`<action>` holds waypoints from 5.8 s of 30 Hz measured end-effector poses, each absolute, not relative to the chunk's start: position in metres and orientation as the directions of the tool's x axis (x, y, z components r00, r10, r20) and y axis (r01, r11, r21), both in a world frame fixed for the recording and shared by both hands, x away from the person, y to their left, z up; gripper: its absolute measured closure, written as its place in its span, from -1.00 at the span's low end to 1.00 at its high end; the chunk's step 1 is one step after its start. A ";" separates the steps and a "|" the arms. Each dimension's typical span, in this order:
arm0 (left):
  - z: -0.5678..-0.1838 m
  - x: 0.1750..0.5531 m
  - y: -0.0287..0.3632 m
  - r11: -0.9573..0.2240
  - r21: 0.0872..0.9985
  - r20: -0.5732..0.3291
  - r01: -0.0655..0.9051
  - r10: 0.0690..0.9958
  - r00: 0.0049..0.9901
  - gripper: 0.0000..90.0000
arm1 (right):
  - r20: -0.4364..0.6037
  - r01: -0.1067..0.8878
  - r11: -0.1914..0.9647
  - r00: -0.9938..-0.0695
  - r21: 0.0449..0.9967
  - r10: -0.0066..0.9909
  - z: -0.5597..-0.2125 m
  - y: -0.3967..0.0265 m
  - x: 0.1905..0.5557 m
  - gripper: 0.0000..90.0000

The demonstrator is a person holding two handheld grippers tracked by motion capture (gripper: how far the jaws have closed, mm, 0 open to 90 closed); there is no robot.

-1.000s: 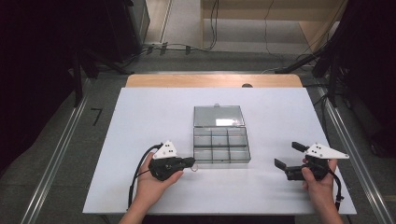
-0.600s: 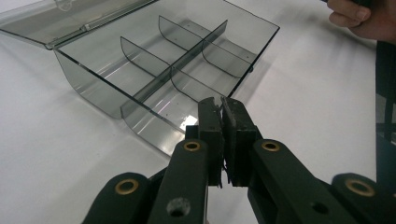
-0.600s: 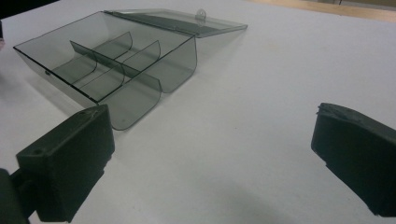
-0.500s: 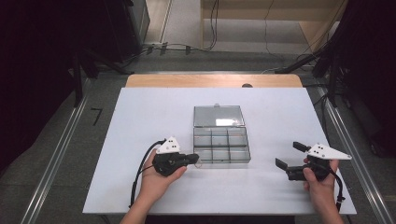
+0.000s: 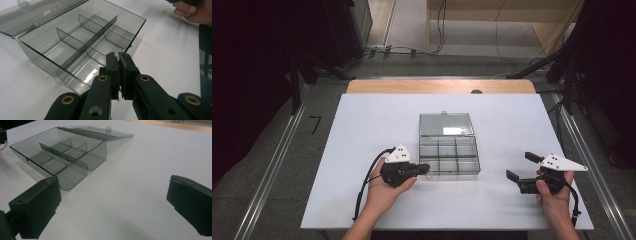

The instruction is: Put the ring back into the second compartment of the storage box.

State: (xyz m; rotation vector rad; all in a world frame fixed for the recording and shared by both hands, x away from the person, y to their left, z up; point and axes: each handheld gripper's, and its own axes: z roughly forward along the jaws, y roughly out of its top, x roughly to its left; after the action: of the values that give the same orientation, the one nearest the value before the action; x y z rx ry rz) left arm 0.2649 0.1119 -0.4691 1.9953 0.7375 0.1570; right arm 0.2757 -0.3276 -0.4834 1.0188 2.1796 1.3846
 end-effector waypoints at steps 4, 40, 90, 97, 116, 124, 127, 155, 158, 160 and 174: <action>-0.466 0.268 0.111 -0.343 0.835 -0.188 0.430 0.557 0.809 0.91 | 0.074 0.381 0.260 -0.675 0.887 0.734 -0.484 -0.327 0.276 -1.00; -0.458 0.296 0.085 -0.326 0.847 -0.199 0.420 0.539 0.819 0.91 | 0.074 0.381 0.263 -0.676 0.886 0.733 -0.485 -0.325 0.275 -1.00; -0.465 0.341 0.063 -0.295 0.834 -0.241 0.467 0.565 0.789 0.91 | 0.086 0.385 0.246 -0.670 0.890 0.737 -0.484 -0.329 0.275 -1.00; -0.468 0.348 0.062 -0.275 0.833 -0.259 0.480 0.573 0.777 0.91 | 0.085 0.382 0.246 -0.673 0.891 0.735 -0.484 -0.329 0.276 -1.00; -0.480 0.360 0.060 -0.317 0.792 -0.250 0.522 0.612 0.750 0.91 | 0.091 0.387 0.244 -0.673 0.889 0.735 -0.485 -0.329 0.276 -1.00; -0.485 0.361 0.058 -0.347 0.779 -0.232 0.522 0.613 0.755 0.89 | 0.093 0.388 0.242 -0.671 0.889 0.736 -0.485 -0.330 0.276 -1.00; -0.484 0.360 0.059 -0.326 0.791 -0.245 0.517 0.607 0.756 0.77 | 0.092 0.388 0.244 -0.672 0.889 0.735 -0.485 -0.330 0.277 -1.00; -0.469 0.353 0.097 -0.187 0.860 -0.281 0.475 0.602 0.747 -0.69 | 0.096 0.381 0.256 -0.699 0.888 0.709 -0.480 -0.312 0.276 -1.00; -0.468 0.353 0.101 -0.183 0.864 -0.286 0.469 0.588 0.757 -0.80 | 0.093 0.374 0.254 -0.701 0.892 0.707 -0.476 -0.311 0.277 -1.00; -0.467 0.353 0.103 -0.183 0.865 -0.284 0.468 0.591 0.755 -0.82 | 0.094 0.373 0.253 -0.703 0.893 0.705 -0.474 -0.309 0.278 -1.00; -0.469 0.358 0.116 -0.176 0.858 -0.302 0.482 0.585 0.752 -0.99 | 0.102 0.367 0.265 -0.733 0.891 0.672 -0.464 -0.293 0.290 -1.00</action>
State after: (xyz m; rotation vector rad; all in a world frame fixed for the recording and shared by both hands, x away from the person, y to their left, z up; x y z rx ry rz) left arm 0.3581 0.1161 -0.4692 1.8199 0.8292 0.1141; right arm 0.2899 -0.2933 -0.4639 0.9559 2.2431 1.4547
